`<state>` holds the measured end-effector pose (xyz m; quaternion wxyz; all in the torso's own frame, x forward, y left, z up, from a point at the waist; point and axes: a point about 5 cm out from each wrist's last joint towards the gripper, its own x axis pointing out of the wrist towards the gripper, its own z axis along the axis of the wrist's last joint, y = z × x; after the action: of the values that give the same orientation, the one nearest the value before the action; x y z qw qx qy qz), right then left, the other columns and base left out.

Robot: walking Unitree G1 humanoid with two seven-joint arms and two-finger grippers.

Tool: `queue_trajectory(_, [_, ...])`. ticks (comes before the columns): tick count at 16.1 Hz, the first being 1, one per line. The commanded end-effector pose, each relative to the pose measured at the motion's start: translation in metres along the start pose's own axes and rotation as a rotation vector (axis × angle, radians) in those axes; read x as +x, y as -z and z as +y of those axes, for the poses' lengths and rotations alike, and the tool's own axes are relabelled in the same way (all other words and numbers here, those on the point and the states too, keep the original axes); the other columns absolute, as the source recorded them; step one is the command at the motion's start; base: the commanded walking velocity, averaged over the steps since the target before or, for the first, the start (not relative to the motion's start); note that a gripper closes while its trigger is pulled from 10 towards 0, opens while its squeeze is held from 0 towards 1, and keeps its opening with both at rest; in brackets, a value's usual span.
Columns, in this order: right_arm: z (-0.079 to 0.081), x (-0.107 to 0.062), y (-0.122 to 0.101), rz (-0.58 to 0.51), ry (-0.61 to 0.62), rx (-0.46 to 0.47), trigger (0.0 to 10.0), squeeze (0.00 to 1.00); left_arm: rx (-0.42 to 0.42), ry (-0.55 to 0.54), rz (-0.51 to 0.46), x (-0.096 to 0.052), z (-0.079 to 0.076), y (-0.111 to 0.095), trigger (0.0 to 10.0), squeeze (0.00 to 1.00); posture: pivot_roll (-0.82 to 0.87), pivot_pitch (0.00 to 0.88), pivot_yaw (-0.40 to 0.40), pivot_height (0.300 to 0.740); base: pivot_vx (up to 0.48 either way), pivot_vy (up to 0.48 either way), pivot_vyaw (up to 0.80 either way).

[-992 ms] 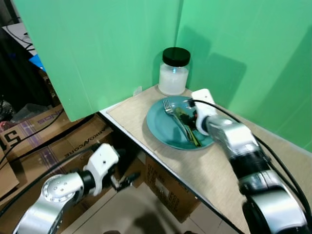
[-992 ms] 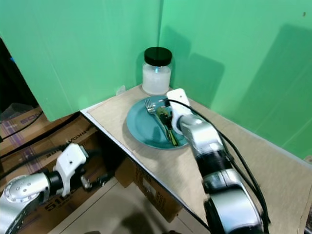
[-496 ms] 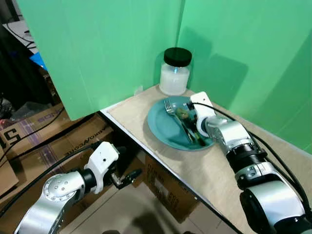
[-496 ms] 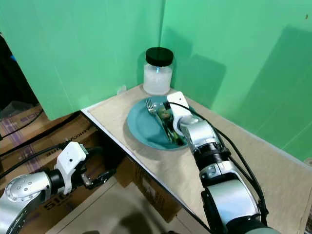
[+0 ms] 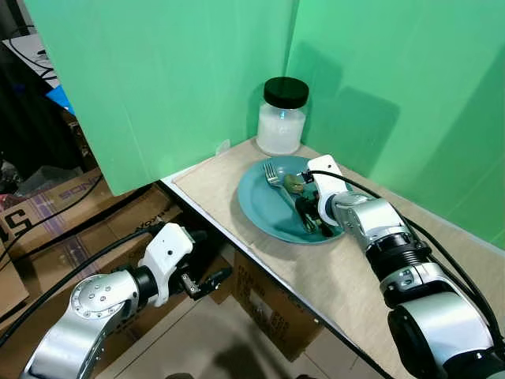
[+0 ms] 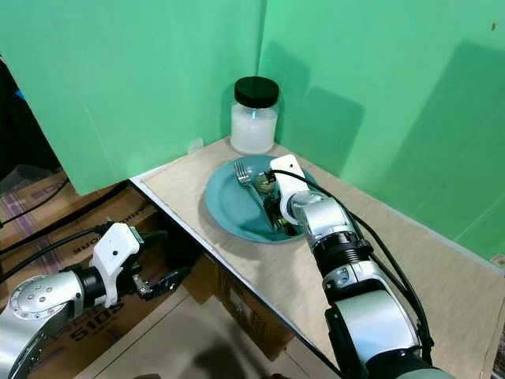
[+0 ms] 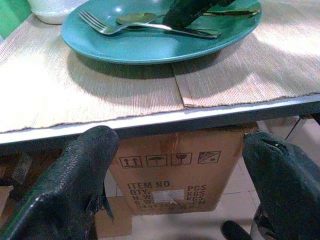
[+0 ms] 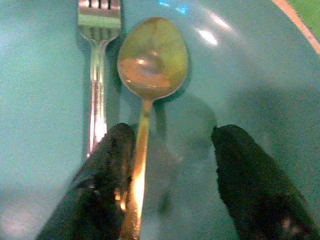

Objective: Setting the table

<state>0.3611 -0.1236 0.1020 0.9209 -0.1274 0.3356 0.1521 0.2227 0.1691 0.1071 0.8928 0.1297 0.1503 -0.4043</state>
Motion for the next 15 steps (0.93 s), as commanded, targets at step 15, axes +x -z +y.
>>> queue_trajectory(15, [-0.0012, -0.0010, -0.0002, -0.022, -0.028, 0.047, 0.0, 0.00, 0.024, -0.018, -0.035, 0.0063, 0.0070, -0.0120, 10.0, 0.00, 0.11, 0.000, -0.039, 0.740, 0.000, 0.000, 0.00])
